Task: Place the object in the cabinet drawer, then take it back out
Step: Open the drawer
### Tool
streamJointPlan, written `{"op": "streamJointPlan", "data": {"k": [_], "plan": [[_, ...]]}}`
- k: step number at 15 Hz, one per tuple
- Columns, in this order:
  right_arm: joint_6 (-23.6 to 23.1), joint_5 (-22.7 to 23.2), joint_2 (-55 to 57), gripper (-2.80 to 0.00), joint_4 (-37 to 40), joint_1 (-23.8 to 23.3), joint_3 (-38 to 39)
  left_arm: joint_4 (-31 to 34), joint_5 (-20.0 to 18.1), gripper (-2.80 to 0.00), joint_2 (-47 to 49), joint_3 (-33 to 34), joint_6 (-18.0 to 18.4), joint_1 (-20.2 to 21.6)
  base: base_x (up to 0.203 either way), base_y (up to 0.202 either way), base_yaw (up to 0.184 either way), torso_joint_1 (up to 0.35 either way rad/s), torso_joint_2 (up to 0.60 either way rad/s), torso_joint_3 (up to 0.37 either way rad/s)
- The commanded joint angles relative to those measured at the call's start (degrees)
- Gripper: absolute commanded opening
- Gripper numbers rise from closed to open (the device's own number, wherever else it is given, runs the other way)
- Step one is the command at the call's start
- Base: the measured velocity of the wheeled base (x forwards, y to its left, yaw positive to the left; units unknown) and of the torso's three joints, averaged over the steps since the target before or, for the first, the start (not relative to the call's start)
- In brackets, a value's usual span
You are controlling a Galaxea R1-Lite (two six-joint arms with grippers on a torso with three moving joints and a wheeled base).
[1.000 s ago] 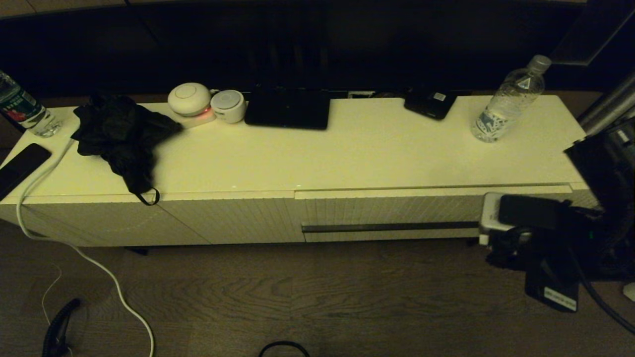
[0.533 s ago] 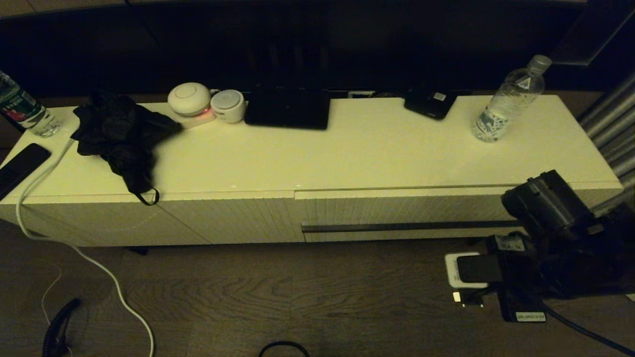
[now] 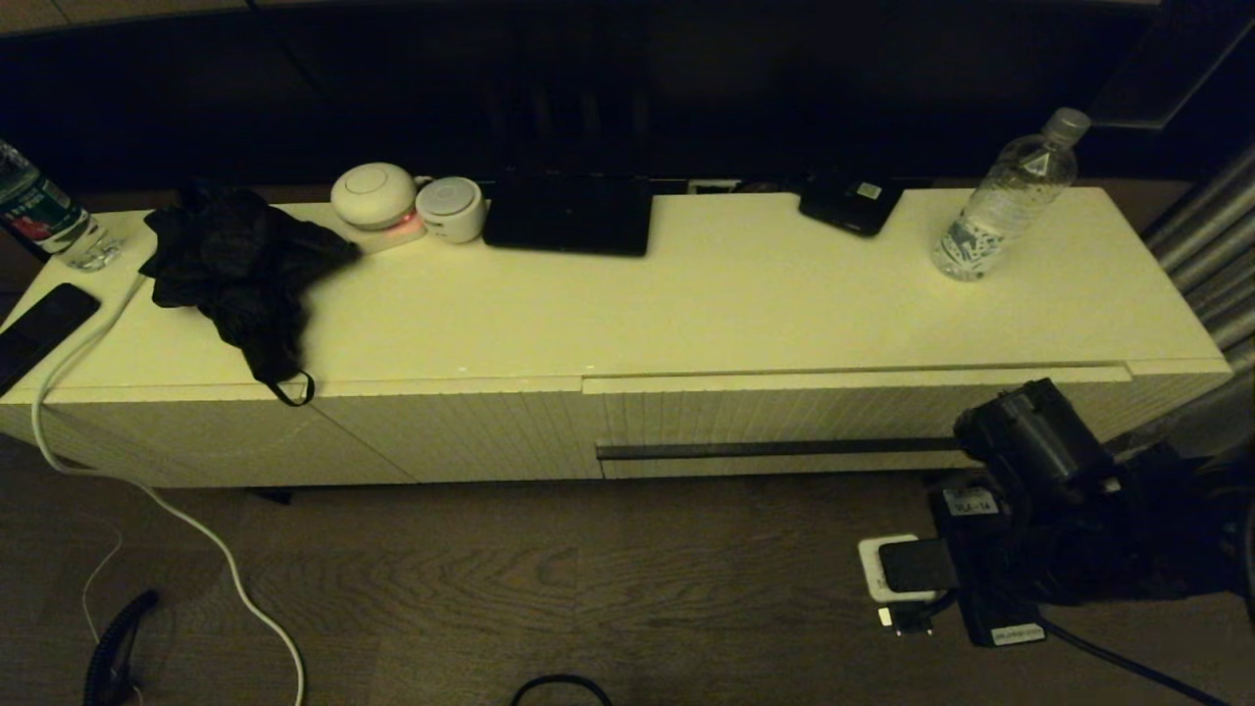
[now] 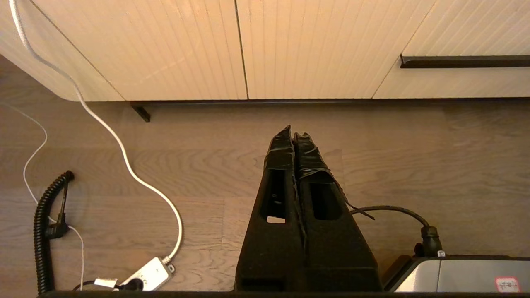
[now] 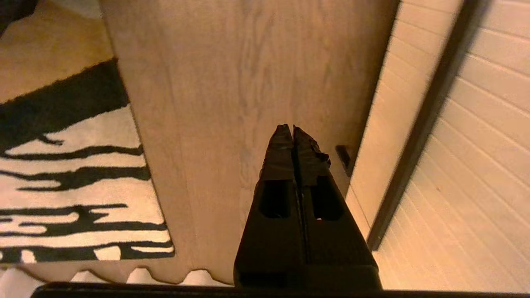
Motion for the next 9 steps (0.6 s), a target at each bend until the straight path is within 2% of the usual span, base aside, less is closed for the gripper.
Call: {"op": "streamJointPlan", "data": {"k": [1,6,9], "plan": [[-0.4,0.2,1.0,-2.80,-0.2,0.1,0.5,0.0,0.0,-2.80,-0.1,0.1,0.0,0.0,0.000,0.000,0.000,0.000,0.00,0.000],[-1.9,0.6,2.8,-2.80,-5.1,0.4,3.2,0.0,0.0,-2.80,-0.1,0.0,0.0,0.0,0.000,0.000,0.000,0.000,0.00,0.000],[-5.0,0.5,3.6,-2.80,-11.8,0.4,5.7,0.0,0.0,-2.80,-0.1,0.1,0.0,0.0,0.000,0.000,0.000,0.000,0.00,0.000]]}}
